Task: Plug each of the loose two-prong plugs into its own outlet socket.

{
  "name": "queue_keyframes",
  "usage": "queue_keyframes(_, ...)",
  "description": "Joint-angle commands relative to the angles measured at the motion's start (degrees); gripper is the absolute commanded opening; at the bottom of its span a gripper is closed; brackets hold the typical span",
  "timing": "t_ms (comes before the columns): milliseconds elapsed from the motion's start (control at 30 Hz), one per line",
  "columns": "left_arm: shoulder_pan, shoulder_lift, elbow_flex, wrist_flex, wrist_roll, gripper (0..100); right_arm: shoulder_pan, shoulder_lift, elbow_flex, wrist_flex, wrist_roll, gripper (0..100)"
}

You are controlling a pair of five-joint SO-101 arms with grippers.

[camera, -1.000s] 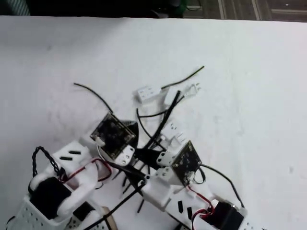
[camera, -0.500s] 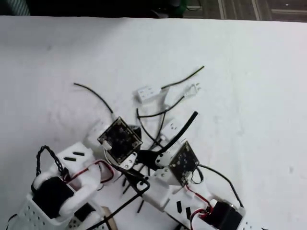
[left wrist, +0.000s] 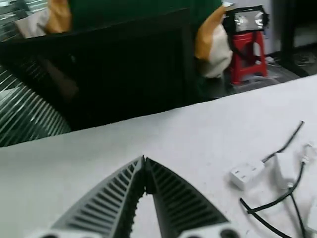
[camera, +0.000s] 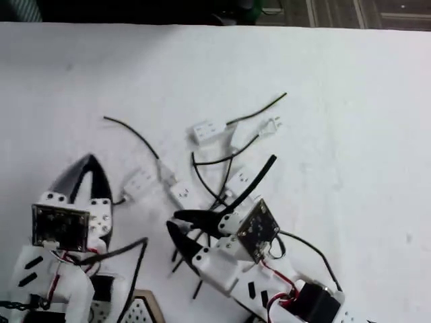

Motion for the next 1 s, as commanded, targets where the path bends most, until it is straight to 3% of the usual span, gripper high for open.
queue_keyframes(0, -8.22, -2.59, 4.31, 0.09, 1.41, 2, 2.33, 1.71, -0.62, -2.07, 3.08, 1.6)
queue_keyframes(167, -15.43, -2.68, 9.67, -0.18, 1.41, 2, 2.59, 14.11, -2.55, -6.99, 3.69, 1.6)
queue_keyframes(400, -22.73, -2.95, 17.76, -0.26, -1.85, 2, 2.77, 41.89, -17.85, -9.63, 7.65, 1.7)
queue_keyframes(767, -37.14, -2.95, 31.3, -9.49, -1.93, 2, 3.12, 76.7, -26.55, -29.93, 13.19, 1.7)
queue_keyframes(967, -42.86, -2.95, 32.0, -8.7, -3.08, 2, 6.37, 86.99, -29.36, -40.48, 14.95, 1.7)
